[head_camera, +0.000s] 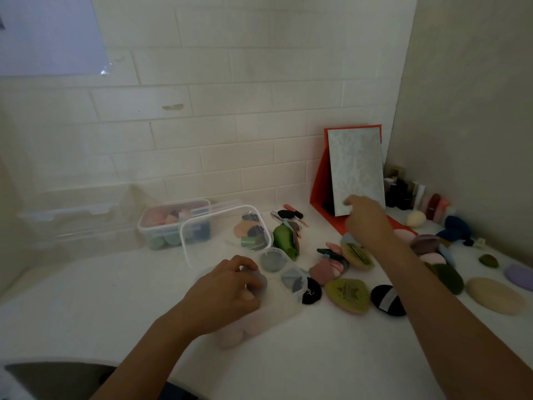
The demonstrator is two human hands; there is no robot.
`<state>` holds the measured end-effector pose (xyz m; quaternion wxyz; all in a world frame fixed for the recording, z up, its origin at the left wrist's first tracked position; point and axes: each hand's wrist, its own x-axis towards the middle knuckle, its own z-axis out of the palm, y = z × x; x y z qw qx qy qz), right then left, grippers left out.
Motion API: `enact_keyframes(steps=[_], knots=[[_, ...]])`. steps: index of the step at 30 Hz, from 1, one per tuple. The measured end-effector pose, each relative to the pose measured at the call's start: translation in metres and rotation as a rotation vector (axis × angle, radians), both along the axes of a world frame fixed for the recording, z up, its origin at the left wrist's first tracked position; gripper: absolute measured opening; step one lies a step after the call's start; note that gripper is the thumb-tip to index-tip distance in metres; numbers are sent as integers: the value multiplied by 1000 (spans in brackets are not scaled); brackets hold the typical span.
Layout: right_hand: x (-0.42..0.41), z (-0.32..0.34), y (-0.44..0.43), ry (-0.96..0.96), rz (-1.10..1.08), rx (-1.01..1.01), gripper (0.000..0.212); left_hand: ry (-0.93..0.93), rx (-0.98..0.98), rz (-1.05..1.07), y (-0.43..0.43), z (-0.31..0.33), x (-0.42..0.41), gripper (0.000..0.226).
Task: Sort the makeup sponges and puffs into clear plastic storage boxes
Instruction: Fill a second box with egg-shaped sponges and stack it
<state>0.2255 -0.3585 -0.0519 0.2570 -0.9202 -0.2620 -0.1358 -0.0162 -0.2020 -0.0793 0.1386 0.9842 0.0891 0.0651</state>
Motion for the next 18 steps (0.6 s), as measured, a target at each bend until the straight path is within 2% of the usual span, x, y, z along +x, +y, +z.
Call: enact_keyframes(steps=[2, 4, 7, 10, 12, 15, 18], knots=[[25, -13, -14, 52, -120, -222, 27, 0, 6, 2, 0, 0, 0, 25], [37, -27, -22, 94, -154, -335, 20, 3, 7, 4, 0, -1, 1, 24], [39, -39, -23, 131, -164, -391, 18, 6, 2, 6, -1, 0, 1, 24], [39, -39, -21, 59, -198, -404, 7, 7, -7, 8, -1, 0, 2, 23], [41, -37, -19, 44, -200, -435, 7, 5, -8, 8, -1, -1, 1, 22], [41, -39, -18, 78, -185, -550, 22, 3, -2, 10, -1, -2, 2, 18], [40, -36, -21, 79, -181, -448, 22, -5, 9, 9, -1, -2, 2, 17]])
